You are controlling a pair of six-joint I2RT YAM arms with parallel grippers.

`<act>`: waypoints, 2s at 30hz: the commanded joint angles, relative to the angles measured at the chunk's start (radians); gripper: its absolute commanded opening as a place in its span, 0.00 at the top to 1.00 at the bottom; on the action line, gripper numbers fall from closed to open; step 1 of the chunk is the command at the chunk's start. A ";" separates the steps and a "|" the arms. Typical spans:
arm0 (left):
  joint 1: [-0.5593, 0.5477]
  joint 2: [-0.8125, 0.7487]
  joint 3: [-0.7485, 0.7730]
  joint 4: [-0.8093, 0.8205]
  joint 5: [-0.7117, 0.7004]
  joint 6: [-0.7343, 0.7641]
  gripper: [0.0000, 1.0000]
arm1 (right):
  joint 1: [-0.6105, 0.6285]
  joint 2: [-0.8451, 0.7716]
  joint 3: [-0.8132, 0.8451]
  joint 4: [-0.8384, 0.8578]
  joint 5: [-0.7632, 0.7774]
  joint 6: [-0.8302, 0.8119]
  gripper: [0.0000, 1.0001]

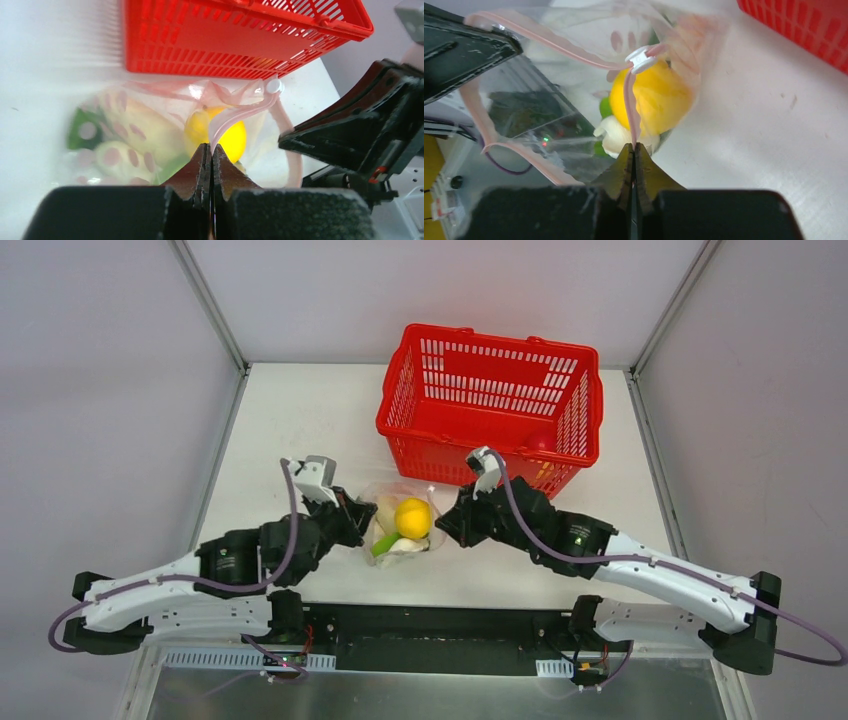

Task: Place the food in the zip-top bag and seal the zipper
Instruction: Adjust the zipper food storage bag at the center of the board, then pick up the fake fruit from the bin.

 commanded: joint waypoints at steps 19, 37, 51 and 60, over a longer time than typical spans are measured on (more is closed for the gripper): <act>-0.003 0.222 0.504 -0.605 0.022 0.103 1.00 | -0.066 0.226 0.327 0.167 -0.021 -0.188 1.00; 0.004 0.114 0.320 -0.409 -0.085 0.067 1.00 | -0.219 0.104 0.344 0.097 -0.074 -0.235 0.26; 0.027 0.098 0.199 -0.256 0.085 0.060 1.00 | -0.631 0.592 0.713 -0.239 0.312 -0.302 0.01; 0.027 0.091 0.174 -0.239 0.144 0.067 1.00 | -0.778 0.838 0.701 -0.165 0.403 -0.270 0.00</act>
